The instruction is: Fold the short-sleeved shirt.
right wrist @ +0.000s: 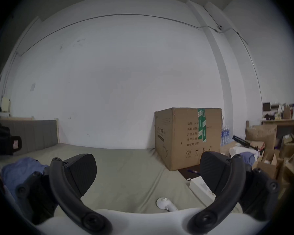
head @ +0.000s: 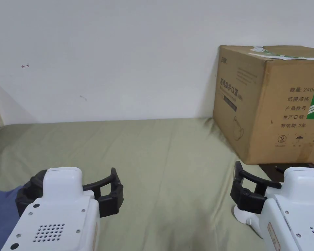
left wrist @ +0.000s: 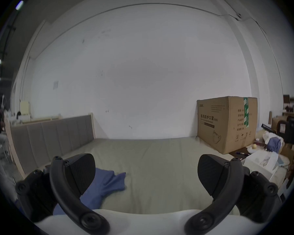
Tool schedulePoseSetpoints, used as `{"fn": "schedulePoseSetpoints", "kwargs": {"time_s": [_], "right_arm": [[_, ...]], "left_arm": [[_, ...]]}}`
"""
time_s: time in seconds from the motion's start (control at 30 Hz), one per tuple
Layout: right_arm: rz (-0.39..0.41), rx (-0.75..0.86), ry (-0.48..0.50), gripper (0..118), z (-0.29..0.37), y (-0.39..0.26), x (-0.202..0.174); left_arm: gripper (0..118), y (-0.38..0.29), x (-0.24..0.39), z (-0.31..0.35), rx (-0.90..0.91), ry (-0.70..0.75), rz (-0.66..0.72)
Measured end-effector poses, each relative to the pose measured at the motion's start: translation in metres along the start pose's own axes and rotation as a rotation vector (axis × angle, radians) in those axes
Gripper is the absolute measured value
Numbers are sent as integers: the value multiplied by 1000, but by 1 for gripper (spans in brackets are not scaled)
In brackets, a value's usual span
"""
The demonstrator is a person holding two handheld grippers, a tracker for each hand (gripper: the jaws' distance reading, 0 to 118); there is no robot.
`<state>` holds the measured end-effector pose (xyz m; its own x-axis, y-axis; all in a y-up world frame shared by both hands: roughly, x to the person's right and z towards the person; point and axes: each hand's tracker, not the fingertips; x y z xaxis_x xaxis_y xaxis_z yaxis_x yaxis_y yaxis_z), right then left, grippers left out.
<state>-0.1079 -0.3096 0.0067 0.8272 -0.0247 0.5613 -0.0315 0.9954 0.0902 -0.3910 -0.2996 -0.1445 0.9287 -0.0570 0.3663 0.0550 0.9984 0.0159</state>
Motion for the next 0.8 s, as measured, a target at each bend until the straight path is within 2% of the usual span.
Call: {"fn": "schedulePoseSetpoints", "kwargs": {"time_s": [0.27, 0.6, 0.8], "right_arm": [[-13, -59, 24, 118, 0, -4, 0], [35, -41, 32, 118, 6, 4, -9], [-3, -6, 39, 118, 7, 15, -9]], "left_arm": [[118, 1, 9, 1, -16, -29, -35], [118, -1, 8, -6, -55, -39, -10], [118, 6, 8, -7, -44, -40, -10]]}}
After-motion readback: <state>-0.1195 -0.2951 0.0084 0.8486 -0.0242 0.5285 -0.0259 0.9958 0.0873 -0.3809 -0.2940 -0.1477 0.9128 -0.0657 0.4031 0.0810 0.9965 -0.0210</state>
